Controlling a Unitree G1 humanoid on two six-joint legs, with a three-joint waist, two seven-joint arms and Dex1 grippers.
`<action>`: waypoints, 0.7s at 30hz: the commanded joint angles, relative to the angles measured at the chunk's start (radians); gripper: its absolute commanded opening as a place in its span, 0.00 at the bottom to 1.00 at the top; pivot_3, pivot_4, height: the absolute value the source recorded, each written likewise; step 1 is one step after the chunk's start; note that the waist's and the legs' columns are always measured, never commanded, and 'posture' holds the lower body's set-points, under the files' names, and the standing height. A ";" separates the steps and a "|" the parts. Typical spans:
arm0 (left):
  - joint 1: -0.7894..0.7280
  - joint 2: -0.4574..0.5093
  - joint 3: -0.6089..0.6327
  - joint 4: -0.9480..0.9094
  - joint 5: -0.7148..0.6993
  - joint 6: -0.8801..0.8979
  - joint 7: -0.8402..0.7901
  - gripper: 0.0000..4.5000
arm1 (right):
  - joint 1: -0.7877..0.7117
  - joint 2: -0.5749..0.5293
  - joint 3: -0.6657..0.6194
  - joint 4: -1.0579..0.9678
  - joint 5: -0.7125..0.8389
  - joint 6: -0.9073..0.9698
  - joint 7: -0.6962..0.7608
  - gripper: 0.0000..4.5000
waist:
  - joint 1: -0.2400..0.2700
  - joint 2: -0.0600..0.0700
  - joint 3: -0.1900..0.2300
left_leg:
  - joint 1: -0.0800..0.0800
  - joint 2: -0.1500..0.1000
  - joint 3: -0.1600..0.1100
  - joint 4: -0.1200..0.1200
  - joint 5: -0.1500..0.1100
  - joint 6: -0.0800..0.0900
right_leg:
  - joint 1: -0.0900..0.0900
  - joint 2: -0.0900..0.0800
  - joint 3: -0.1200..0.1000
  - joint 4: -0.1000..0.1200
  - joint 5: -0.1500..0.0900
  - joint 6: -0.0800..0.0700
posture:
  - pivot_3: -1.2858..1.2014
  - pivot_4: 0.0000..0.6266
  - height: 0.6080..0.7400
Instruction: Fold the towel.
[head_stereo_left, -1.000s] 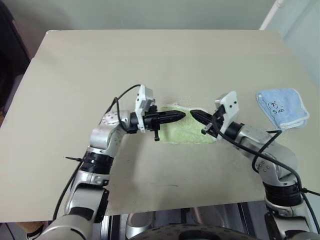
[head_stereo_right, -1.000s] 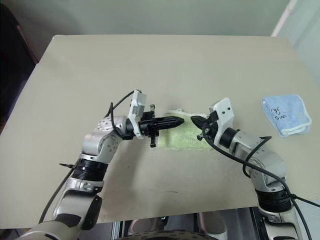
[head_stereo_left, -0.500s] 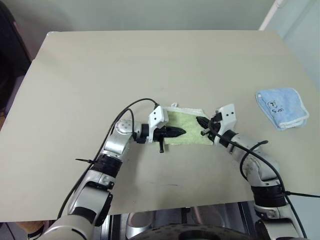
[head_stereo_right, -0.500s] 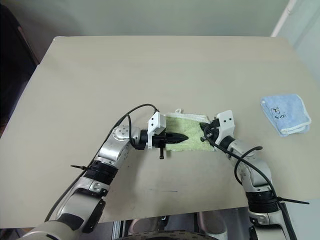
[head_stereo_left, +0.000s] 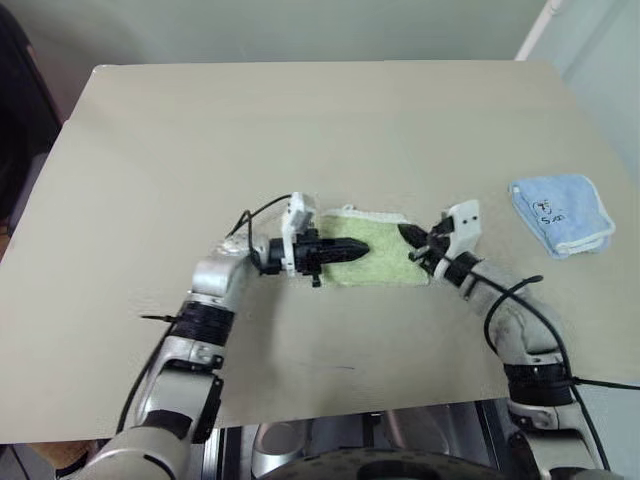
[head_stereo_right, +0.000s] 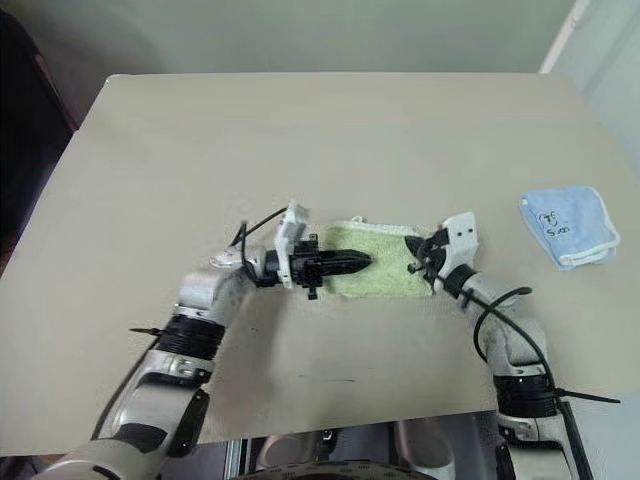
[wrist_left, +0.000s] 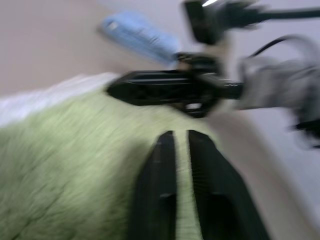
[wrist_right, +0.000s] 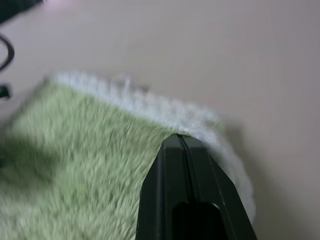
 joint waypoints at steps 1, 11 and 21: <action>-0.065 0.035 0.093 -0.087 -0.142 0.138 -0.007 0.43 | -0.049 -0.061 -0.080 -0.164 0.175 0.097 0.079 0.12 | 0.000 0.000 0.000 | -0.001 0.000 0.000 0.000 0.001 -0.001 | -0.001 0.000 0.000 0.000 0.001 0.001 | 0.52 0.24 1.00; -0.104 0.196 0.227 0.025 -0.198 0.292 0.045 1.00 | -0.022 -0.214 -0.092 -0.250 0.260 0.183 0.135 0.88 | -0.001 0.000 0.000 | 0.000 0.001 0.000 -0.002 0.007 -0.012 | -0.002 0.001 0.000 0.000 -0.004 0.007 | 0.52 0.24 1.00; -0.123 0.330 0.185 0.093 -0.187 0.770 0.258 1.00 | -0.011 -0.201 0.010 -0.260 0.163 0.142 0.089 0.99 | -0.002 -0.001 0.000 | -0.001 0.001 0.000 -0.002 0.005 -0.010 | -0.003 0.001 0.000 0.000 -0.004 0.006 | 0.52 0.24 1.00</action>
